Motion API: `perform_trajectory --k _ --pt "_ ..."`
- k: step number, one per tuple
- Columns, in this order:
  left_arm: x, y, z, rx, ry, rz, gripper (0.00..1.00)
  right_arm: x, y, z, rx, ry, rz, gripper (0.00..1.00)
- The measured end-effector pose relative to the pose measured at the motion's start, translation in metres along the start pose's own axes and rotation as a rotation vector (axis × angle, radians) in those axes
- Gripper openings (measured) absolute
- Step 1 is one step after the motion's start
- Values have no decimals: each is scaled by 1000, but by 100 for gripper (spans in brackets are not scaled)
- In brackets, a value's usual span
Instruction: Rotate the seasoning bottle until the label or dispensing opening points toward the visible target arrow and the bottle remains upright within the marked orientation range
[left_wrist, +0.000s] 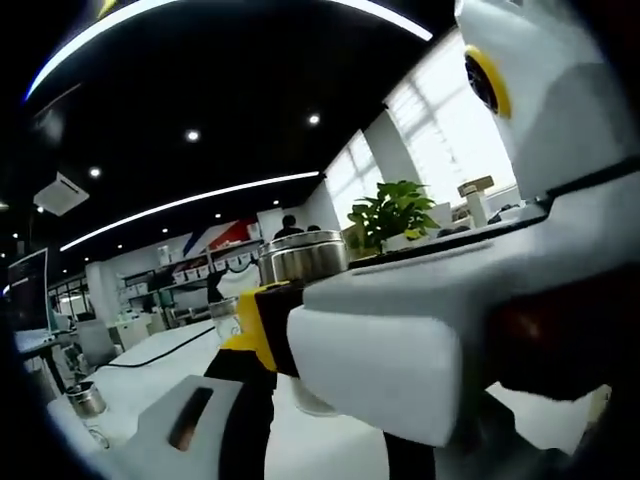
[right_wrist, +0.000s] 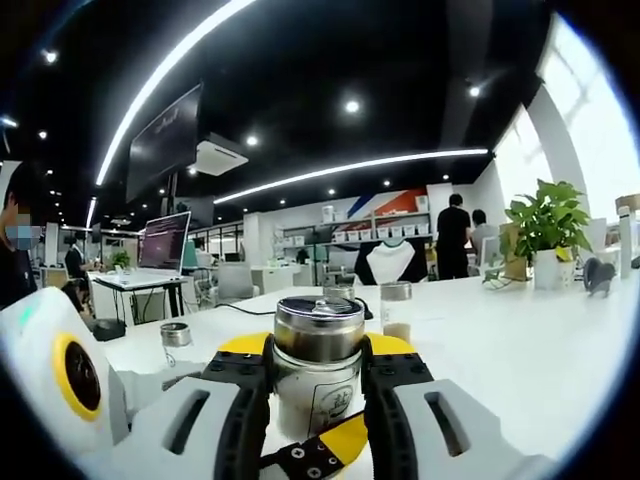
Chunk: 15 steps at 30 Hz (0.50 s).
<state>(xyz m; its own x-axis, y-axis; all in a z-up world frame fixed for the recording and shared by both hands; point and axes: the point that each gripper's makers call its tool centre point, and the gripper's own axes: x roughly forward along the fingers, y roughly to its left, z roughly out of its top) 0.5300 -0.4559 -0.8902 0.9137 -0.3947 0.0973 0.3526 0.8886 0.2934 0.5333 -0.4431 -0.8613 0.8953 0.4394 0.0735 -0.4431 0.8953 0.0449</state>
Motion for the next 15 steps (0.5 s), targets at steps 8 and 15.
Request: perform_trajectory --k 8,15 --pt "1 1 7 -50 -67 18 39 0 -4 3 -1 -10 -8 32" --pt "5 -3 2 -46 -81 -57 37 -1 -11 -3 37 0 -18 32"
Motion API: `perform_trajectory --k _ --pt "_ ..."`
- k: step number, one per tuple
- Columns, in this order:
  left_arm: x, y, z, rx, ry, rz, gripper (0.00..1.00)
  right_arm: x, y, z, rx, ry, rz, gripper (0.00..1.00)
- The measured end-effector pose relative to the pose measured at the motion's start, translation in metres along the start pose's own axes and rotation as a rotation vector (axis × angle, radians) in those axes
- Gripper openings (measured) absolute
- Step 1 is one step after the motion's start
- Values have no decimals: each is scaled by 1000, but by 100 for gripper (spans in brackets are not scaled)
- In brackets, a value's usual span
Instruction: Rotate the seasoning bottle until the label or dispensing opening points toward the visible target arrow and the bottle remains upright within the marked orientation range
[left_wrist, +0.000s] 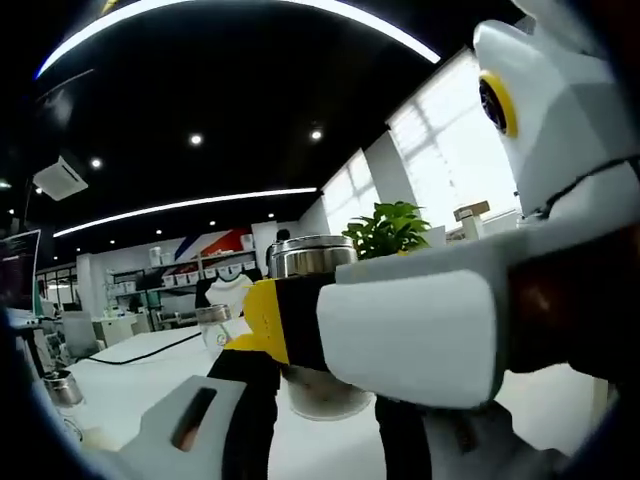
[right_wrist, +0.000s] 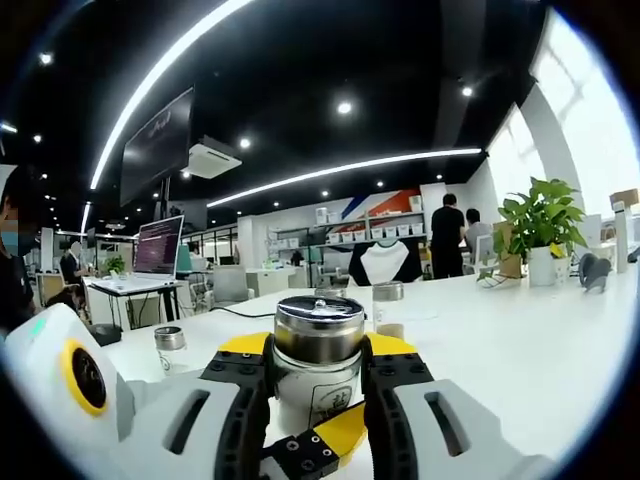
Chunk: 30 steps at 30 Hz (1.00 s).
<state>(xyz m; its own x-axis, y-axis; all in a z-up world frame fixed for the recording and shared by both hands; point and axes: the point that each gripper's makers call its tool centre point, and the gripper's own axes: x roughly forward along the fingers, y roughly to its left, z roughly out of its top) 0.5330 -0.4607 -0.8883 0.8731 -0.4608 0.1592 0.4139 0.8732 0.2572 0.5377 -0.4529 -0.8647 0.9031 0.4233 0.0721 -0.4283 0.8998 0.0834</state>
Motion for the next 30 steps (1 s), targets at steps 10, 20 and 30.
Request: perform_trajectory --k 10,20,30 --pt "0 1 1 -75 1 -119 36 -2 3 1 -2 7 23 31" --pt "-5 -4 8 -113 -60 -349 36 -5 10 8 -45 -12 58 32" --pt "-15 1 0 -100 -55 -489 36 -7 26 1 -45 13 131 32"
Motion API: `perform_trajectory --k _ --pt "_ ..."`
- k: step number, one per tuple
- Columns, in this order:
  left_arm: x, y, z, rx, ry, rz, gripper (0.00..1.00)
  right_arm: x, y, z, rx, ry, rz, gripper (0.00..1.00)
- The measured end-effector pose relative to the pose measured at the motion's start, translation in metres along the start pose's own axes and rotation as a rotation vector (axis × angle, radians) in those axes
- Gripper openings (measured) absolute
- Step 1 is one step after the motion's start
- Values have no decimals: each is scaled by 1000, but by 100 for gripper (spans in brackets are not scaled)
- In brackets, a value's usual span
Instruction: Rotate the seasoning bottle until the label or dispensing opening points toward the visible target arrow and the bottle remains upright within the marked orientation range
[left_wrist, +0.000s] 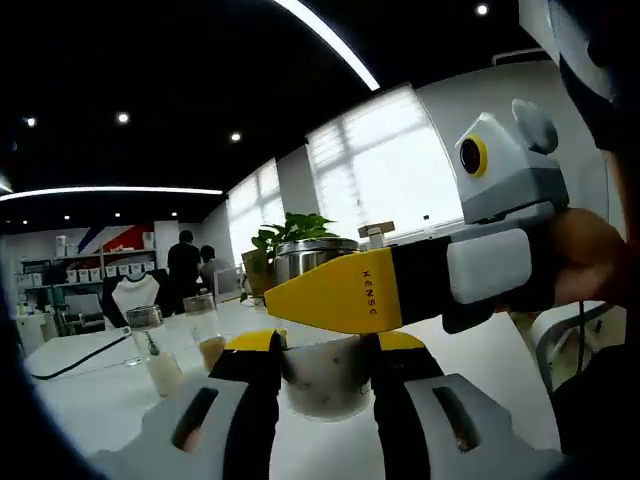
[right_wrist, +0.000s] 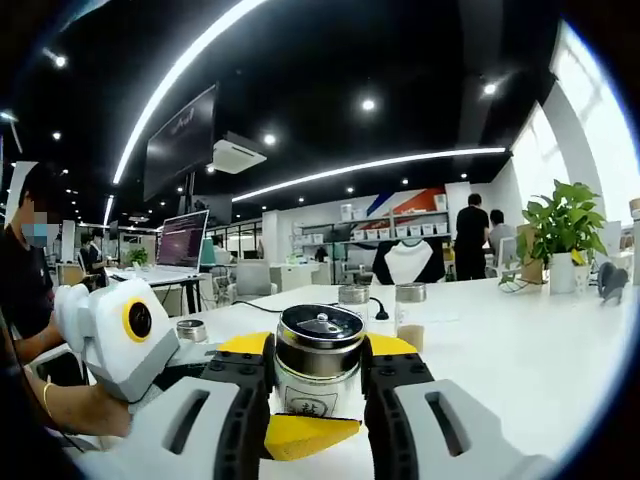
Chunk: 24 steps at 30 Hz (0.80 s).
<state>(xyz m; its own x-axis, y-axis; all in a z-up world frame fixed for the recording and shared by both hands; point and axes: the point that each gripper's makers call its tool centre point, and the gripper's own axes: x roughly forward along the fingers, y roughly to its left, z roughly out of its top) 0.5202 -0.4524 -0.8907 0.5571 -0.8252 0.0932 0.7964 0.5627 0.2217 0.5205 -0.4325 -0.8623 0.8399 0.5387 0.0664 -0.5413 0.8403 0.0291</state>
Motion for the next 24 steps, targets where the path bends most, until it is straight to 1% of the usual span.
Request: perform_trajectory --k 1,3,4,5,6,7,8,10,11,12,13,14,16,19,22,23,24 --pt "-2 -1 0 -10 -1 -26 36 0 2 0 4 0 7 32" --pt "-7 1 1 -15 -7 -53 36 1 8 0 21 -2 33 32" --pt "-9 0 2 -16 -10 -76 36 1 10 0 25 -3 41 32" --pt "-10 0 3 -17 -13 -83 36 2 11 1 24 -4 49 32" --pt "-13 0 4 -18 -17 -105 36 2 15 2 21 -4 60 33" --pt "-15 -1 5 -38 -14 -130 36 3 18 3 16 0 71 33" --pt "-15 0 5 -45 -16 -132 36 3 19 3 14 0 74 33" --pt "-20 -1 8 -118 -36 -174 36 4 26 4 4 2 101 33" --pt "-20 -1 8 -131 -38 -179 36 4 27 4 0 3 104 33" --pt "-24 -2 8 -147 -46 -216 36 5 31 5 -13 10 119 33" --pt "-26 -3 7 -159 -47 -237 36 6 33 5 -17 18 128 33" --pt "-29 -3 6 -171 -46 -249 36 6 35 4 -23 24 139 33" --pt "-33 0 5 -170 -52 -256 36 7 39 3 -18 25 158 34" --pt "-44 -4 8 -228 -77 -308 36 8 51 3 7 34 219 34" --pt "-51 -8 12 -267 -97 -360 36 8 63 5 -16 39 279 35" --pt "-55 -10 14 -286 -108 -384 36 7 65 6 -19 38 286 35" --pt "-57 -9 15 -288 -115 -391 36 6 69 7 -20 33 304 35"
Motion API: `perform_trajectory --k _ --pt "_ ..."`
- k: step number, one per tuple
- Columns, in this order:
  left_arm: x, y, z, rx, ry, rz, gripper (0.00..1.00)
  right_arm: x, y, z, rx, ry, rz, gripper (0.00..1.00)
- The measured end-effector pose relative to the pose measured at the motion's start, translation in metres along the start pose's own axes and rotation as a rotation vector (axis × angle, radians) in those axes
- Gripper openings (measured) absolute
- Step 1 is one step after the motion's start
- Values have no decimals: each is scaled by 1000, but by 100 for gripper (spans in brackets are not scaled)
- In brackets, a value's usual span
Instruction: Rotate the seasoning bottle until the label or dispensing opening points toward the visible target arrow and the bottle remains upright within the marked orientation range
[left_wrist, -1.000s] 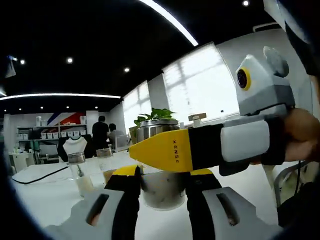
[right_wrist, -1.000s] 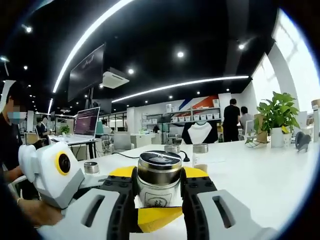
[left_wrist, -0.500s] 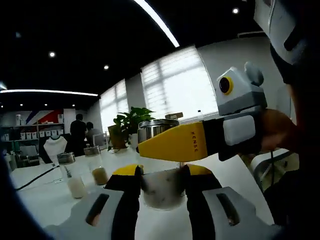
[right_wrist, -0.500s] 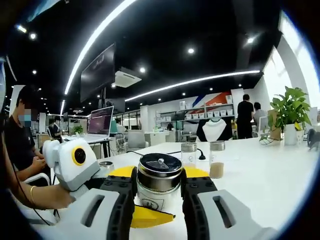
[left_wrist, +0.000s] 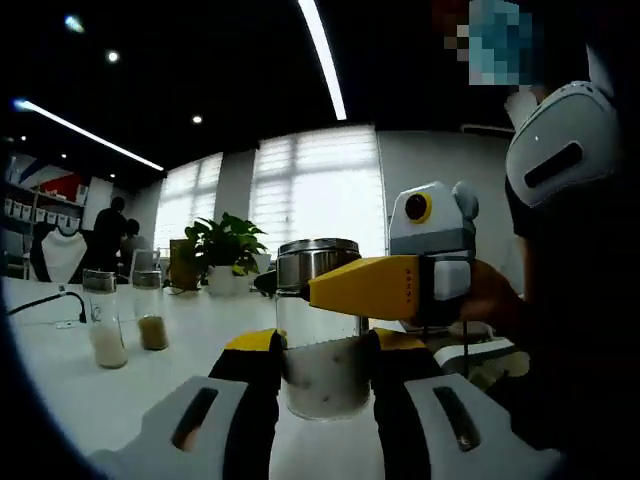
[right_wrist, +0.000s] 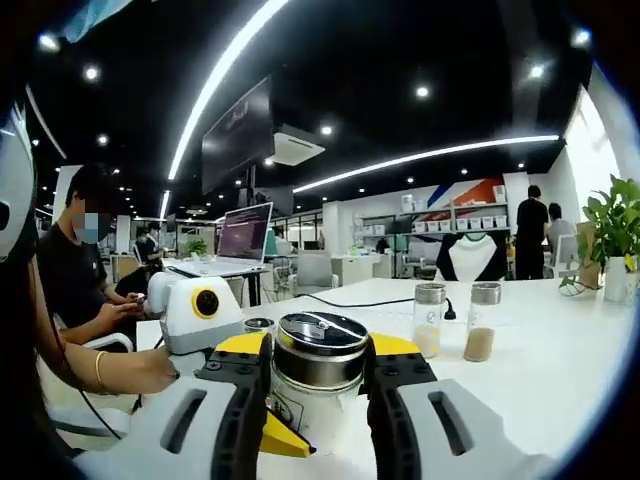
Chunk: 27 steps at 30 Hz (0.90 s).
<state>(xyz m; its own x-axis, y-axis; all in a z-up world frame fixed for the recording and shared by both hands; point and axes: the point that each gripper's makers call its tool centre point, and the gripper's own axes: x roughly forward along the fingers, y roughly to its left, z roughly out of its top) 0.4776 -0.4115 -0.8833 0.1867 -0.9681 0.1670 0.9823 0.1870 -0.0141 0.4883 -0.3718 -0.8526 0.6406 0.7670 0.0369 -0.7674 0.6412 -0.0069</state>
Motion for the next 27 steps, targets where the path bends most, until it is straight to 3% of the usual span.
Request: perform_trajectory --k 6,11,21,23,27 --pt "-11 -6 4 -57 7 -61 36 1 8 0 37 -6 52 35" --pt "-17 -10 4 -30 23 -75 36 2 12 -3 51 2 70 36" --pt "-22 -10 6 -37 3 -88 36 7 18 -1 48 -8 95 35" --pt "-23 -10 5 -20 15 -77 36 8 19 -2 42 -8 94 34" --pt "-26 -4 -7 70 121 -19 36 11 19 -10 30 18 92 34"
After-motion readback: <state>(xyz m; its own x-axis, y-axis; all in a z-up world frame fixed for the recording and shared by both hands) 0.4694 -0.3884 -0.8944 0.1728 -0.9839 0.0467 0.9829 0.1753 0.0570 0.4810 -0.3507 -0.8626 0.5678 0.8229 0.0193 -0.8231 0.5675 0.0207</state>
